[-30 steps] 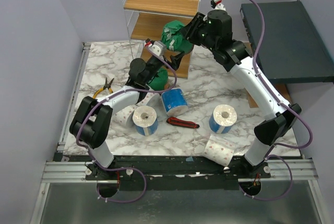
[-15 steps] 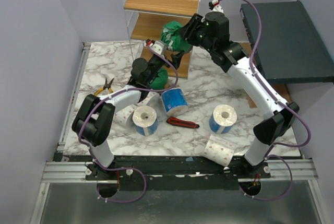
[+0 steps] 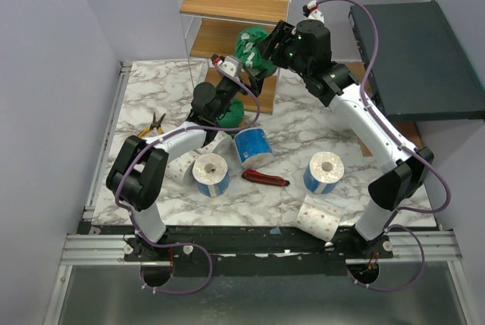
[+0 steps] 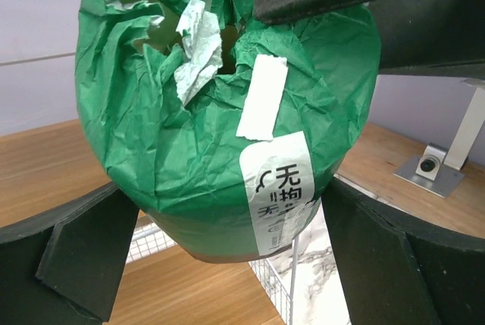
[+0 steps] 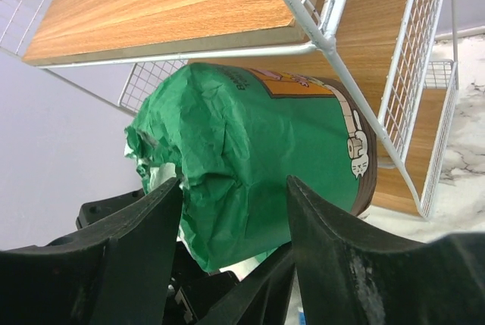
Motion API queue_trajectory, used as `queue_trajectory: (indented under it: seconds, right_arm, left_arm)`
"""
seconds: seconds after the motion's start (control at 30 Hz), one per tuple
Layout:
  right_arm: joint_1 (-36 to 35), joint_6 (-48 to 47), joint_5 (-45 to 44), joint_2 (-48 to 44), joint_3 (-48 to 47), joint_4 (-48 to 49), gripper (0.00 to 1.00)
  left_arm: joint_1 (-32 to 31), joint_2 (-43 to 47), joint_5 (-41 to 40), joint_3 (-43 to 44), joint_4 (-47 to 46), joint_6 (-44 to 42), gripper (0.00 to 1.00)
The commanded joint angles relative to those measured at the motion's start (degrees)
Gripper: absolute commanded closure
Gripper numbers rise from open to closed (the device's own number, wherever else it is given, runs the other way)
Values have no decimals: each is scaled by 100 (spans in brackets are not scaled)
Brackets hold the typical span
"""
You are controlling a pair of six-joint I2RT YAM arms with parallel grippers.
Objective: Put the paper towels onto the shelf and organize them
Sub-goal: Place the paper towel on the shelf.
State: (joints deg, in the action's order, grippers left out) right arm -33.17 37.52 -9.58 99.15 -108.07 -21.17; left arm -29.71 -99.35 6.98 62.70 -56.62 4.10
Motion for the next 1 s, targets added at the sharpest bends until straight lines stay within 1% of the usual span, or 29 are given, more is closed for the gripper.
queue_trajectory:
  seconds: [0.0,0.5,0.97]
  right_arm:
    - [-75,44,-28,-128,109,-120,38]
    - [-76,54,-36,-437,135,-203,23]
    - [-76,-30,-244,-1004,691,-14,23]
  left_arm:
    - [-50,-10,-125,391,-529,-27,2]
    - [-61,-70,-153,480,-404,-89,2]
    - [-61,-154,-150,581,-186,-216,3]
